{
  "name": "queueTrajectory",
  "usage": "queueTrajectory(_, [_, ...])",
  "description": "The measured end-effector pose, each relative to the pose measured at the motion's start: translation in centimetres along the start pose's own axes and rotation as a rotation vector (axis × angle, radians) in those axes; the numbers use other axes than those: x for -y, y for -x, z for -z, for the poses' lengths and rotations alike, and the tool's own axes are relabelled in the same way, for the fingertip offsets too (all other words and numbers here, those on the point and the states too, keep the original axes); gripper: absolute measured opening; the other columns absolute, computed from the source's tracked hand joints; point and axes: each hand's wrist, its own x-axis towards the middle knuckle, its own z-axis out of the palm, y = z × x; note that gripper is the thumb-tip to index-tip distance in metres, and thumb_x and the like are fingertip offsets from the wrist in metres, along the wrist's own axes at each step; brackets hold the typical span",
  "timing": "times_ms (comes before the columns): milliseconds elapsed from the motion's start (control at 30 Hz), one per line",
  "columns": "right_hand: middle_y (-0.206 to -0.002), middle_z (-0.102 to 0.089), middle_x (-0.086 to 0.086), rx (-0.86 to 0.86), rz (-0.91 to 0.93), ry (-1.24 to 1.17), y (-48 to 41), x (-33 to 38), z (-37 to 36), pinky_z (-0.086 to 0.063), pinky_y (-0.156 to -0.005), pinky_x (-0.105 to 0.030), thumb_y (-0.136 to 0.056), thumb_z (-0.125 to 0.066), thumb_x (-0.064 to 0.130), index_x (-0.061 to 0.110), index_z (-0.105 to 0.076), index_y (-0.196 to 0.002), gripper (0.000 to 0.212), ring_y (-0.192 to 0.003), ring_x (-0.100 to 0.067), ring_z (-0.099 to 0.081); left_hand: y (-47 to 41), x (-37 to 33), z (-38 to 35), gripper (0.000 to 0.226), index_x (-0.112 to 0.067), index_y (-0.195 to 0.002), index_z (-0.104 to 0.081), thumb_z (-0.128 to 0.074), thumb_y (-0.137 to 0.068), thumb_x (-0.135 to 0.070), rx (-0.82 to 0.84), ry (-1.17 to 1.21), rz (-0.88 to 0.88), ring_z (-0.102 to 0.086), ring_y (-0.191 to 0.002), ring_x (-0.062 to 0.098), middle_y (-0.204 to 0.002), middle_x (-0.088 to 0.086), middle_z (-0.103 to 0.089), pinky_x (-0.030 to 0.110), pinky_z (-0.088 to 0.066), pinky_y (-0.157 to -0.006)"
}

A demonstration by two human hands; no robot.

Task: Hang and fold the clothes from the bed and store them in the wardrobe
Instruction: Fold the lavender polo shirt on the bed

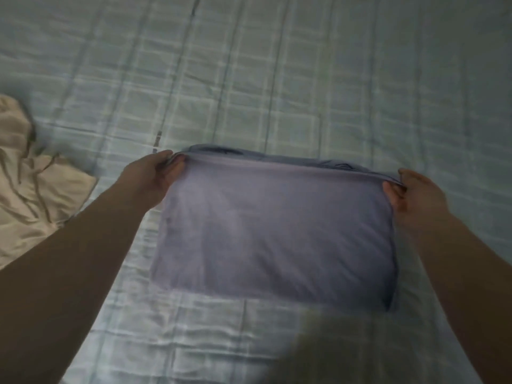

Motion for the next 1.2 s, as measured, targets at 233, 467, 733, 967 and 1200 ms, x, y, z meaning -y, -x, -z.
queueTrajectory(233, [-0.104,-0.066,-0.01,-0.051,0.012,-0.121,-3.8,-1.6,-2.4,-0.058,-0.081,-0.028,-0.097,-0.054,0.005,0.02,-0.054,-0.112,0.022,-0.093,-0.021,-0.07,-3.7,0.3,-1.7,0.013,-0.008,-0.094,-0.066,-0.055,-0.1,-0.01,0.052,0.003,-0.077,-0.072,-0.099,0.028,-0.103,0.018,-0.069,0.037,-0.058,-0.091])
queueTrajectory(467, [-0.113,-0.066,-0.007,-0.019,0.461,0.577,-4.4,-4.6,-2.0,-0.051,-0.096,-0.034,-0.094,-0.048,0.012,0.011,-0.059,-0.128,0.035,-0.107,-0.026,-0.062,-2.7,3.8,-1.9,0.052,-0.015,-0.137,-0.052,-0.054,-0.087,-0.002,0.148,-0.846,-0.581,-0.06,-0.117,0.016,-0.126,0.004,-0.063,0.028,-0.047,-0.103])
queueTrajectory(733, [-0.153,-0.037,-0.022,0.157,0.883,1.539,-5.4,-7.9,-0.5,-0.021,-0.12,-0.048,-0.101,-0.022,0.037,0.004,-0.033,-0.151,0.061,-0.141,-0.04,-0.033,-4.1,7.0,-0.1,0.065,-0.028,-0.159,-0.019,-0.018,-0.1,-0.055,0.107,-2.019,-0.953,-0.008,-0.154,0.033,-0.166,0.011,-0.018,0.051,-0.006,-0.124])
queueTrajectory(967, [-0.155,-0.035,-0.02,0.061,0.826,1.54,-4.2,-7.9,-0.9,-0.022,-0.116,-0.057,-0.099,-0.028,0.039,0.008,-0.033,-0.151,0.06,-0.143,-0.038,-0.031,-3.7,7.3,-0.6,0.063,-0.029,-0.159,-0.017,-0.02,-0.101,-0.053,0.063,-2.079,-0.942,-0.005,-0.154,0.03,-0.166,0.008,-0.018,0.054,0.0,-0.123])
queueTrajectory(1200, [-0.097,-0.065,-0.024,-0.094,0.531,0.917,9.6,-9.0,-2.7,-0.043,-0.08,-0.037,-0.087,-0.042,0.021,0.002,-0.066,-0.096,0.032,-0.087,-0.031,-0.059,-2.5,7.9,-7.5,0.062,0.002,-0.131,-0.057,-0.031,-0.079,-0.019,0.481,-1.867,-1.14,-0.047,-0.131,0.048,-0.134,0.025,-0.058,0.054,-0.036,-0.113])
